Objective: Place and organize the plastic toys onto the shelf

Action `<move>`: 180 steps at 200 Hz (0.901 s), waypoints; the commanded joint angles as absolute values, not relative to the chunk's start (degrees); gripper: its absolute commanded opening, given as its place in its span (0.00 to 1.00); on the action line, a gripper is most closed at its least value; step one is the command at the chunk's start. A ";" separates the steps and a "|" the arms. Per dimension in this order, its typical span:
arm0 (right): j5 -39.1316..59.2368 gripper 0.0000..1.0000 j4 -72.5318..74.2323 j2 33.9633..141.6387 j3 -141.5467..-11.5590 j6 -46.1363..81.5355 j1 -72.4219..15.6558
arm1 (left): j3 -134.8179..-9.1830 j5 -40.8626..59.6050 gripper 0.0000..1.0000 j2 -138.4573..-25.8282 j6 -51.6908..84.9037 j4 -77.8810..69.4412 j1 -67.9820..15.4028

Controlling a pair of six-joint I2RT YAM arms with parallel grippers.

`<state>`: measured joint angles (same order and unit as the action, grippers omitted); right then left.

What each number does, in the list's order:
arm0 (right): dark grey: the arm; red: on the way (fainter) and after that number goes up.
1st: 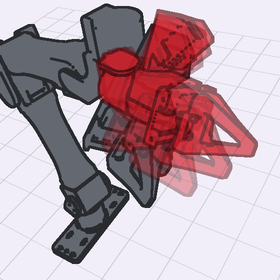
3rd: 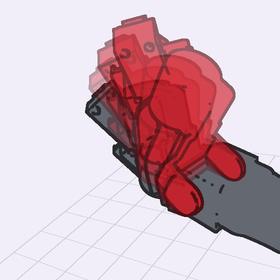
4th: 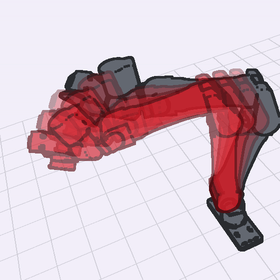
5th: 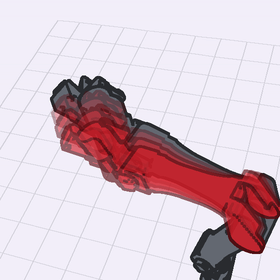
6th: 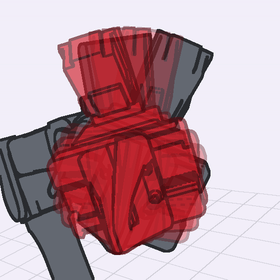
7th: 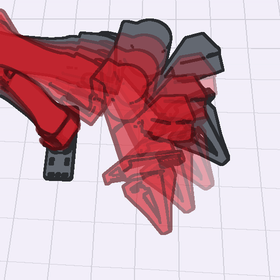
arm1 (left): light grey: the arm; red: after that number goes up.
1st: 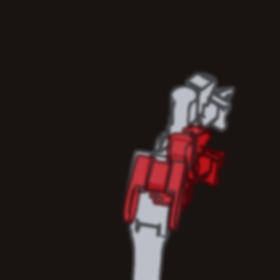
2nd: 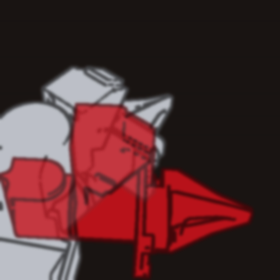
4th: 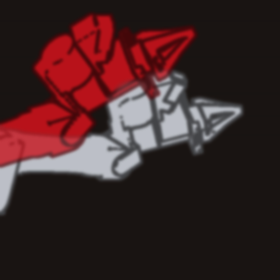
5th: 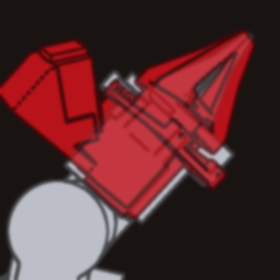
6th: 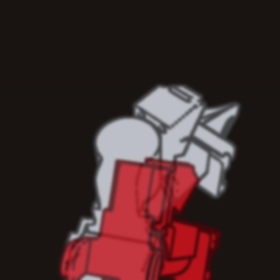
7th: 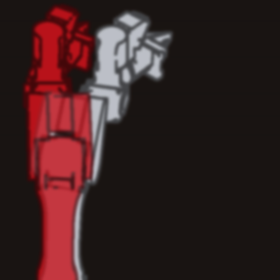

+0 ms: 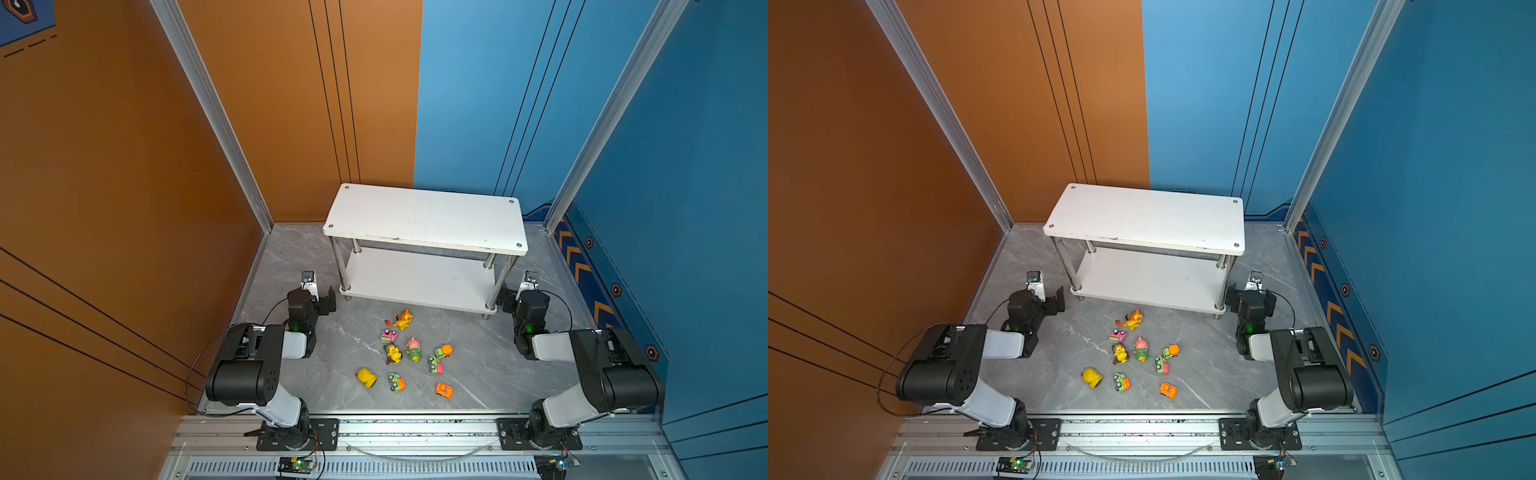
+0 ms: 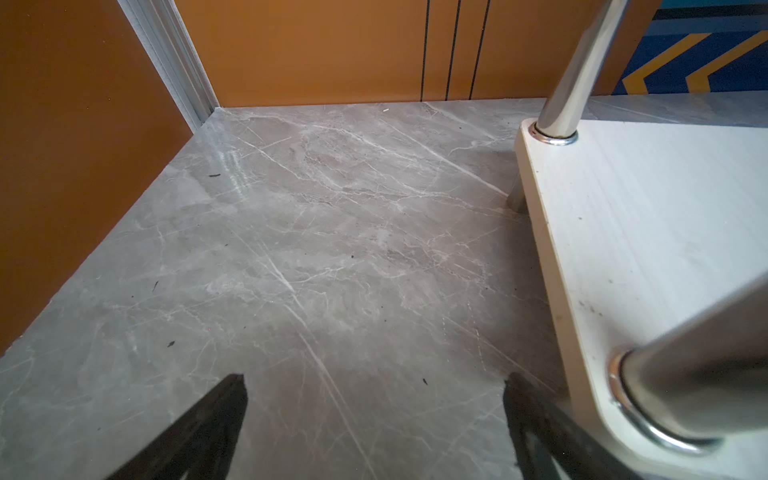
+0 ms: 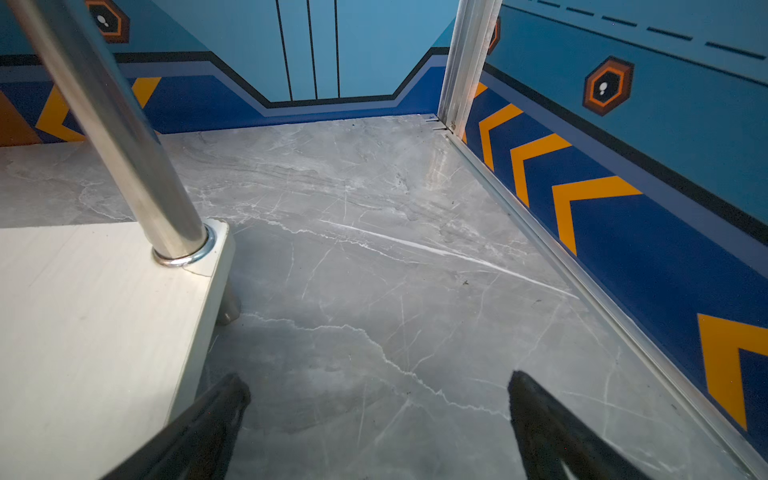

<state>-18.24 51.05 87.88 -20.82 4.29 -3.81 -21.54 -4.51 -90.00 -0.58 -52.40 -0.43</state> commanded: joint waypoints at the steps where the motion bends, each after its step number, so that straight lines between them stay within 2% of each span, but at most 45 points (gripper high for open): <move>1: -19.15 1.00 51.50 87.80 -20.92 4.47 -4.13 | -22.04 -4.55 0.98 -89.48 -0.30 -52.32 -0.66; 180: -18.53 1.00 51.33 87.74 -20.94 4.65 -3.71 | -21.79 -2.83 0.98 -89.38 0.23 -52.33 0.09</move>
